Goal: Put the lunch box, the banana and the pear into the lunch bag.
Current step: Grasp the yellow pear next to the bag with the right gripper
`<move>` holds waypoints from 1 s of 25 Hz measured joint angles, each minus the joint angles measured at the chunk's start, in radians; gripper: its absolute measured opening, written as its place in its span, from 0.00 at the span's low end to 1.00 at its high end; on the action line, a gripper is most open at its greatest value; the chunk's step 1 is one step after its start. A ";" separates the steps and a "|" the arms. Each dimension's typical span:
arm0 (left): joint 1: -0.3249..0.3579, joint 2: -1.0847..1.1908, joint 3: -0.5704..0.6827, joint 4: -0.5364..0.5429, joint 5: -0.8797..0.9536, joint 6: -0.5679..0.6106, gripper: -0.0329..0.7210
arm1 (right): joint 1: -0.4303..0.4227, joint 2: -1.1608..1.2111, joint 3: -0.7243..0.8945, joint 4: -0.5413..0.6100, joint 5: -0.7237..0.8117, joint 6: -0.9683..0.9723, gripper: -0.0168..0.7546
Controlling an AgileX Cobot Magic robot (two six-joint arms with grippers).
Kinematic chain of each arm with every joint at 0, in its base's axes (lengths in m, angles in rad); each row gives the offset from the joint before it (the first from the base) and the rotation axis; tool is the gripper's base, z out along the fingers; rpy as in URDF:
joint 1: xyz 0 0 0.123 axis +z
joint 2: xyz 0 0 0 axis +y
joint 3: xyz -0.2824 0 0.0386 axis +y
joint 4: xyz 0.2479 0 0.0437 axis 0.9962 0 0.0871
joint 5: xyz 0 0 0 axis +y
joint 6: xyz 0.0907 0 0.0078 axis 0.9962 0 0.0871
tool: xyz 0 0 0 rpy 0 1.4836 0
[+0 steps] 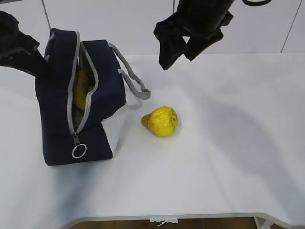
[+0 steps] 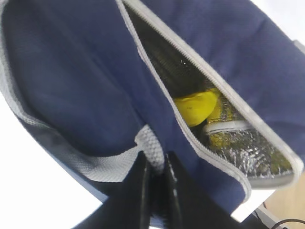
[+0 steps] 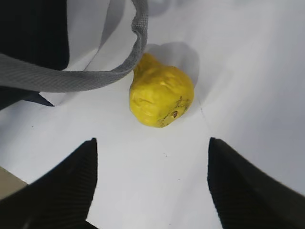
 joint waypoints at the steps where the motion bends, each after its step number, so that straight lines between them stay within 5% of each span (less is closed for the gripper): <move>1: 0.000 0.002 0.000 0.002 0.000 0.000 0.06 | 0.000 -0.004 0.020 -0.011 0.000 0.010 0.69; 12: 0.000 0.009 0.000 0.002 0.000 0.000 0.06 | 0.000 0.131 0.049 -0.018 0.000 0.309 0.77; 25: 0.000 0.009 0.000 0.004 -0.002 0.000 0.06 | 0.000 0.215 0.049 -0.002 -0.058 0.422 0.77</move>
